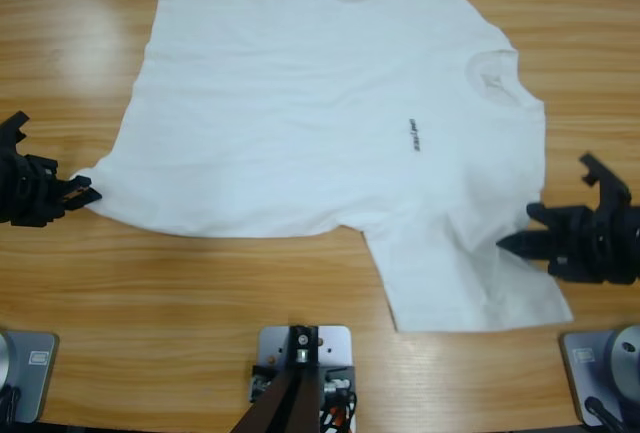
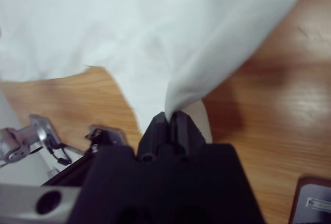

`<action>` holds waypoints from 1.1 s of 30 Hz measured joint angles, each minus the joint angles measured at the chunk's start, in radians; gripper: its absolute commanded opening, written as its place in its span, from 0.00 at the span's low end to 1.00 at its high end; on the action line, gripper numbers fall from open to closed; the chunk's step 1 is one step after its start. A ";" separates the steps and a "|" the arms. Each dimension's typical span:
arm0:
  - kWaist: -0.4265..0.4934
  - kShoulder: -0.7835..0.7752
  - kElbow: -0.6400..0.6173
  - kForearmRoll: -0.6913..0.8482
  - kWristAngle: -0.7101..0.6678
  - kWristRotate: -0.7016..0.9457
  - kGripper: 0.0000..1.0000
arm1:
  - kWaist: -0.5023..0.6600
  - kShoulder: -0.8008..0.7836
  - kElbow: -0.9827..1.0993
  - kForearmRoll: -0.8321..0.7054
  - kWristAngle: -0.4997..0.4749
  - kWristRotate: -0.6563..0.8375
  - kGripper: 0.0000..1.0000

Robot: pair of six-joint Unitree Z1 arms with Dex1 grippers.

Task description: Fold clothes

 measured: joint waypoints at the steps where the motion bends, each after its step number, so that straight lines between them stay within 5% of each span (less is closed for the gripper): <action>1: 0.003 -0.006 -0.001 -0.001 0.000 0.001 0.00 | -0.003 0.000 -0.023 0.013 0.002 -0.024 0.00; 14: 0.157 -0.045 -0.061 0.035 0.000 0.092 0.00 | -0.360 0.052 -0.263 0.232 0.108 -0.355 0.00; 33: 0.217 0.084 -0.263 0.122 -0.001 0.167 0.00 | -0.552 0.317 -0.619 0.370 0.151 -0.565 0.00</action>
